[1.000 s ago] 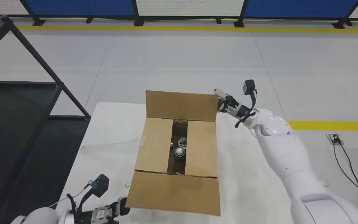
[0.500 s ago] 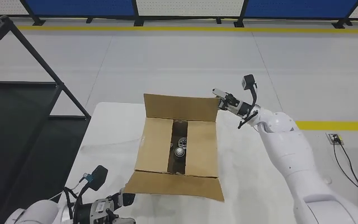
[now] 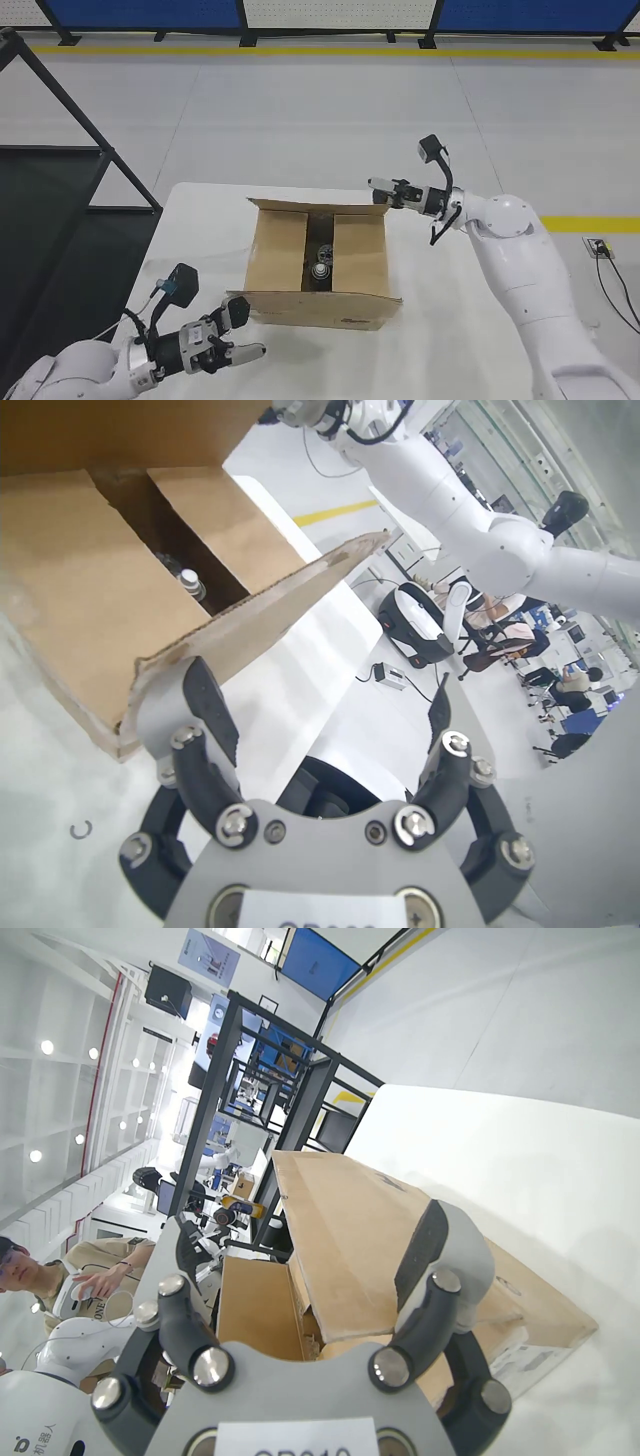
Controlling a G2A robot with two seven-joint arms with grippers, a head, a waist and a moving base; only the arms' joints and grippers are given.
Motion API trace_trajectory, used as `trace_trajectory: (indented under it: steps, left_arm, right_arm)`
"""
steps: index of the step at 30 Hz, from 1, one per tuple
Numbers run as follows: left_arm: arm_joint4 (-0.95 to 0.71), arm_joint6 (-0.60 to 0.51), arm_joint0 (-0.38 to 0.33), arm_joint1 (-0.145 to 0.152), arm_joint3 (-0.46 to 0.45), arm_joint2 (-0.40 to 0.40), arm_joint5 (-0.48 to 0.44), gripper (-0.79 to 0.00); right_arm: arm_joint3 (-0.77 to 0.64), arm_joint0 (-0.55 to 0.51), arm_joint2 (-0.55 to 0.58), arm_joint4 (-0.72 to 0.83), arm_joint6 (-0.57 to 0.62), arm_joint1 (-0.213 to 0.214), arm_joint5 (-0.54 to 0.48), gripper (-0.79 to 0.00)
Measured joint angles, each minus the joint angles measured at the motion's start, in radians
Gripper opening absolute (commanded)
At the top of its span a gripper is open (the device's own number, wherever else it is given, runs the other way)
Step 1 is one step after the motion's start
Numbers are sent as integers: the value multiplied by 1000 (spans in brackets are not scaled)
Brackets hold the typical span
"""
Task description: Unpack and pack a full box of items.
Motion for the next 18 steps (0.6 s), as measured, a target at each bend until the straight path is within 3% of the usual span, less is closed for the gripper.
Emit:
trace_trajectory:
  steps: [7,15,18]
  left_arm:
    - [159,106,-99,-15,22,97,133,0]
    - [150,105,-98,-15,22,96,131,0]
    - [163,124,-108,-18,35,112,165,0]
  right_arm:
    - [-118,-51,-1,-44,65,22,130,0]
    - [-118,-51,-1,-43,62,21,128,0]
    - [-146,-73,-9,-43,35,21,172,0]
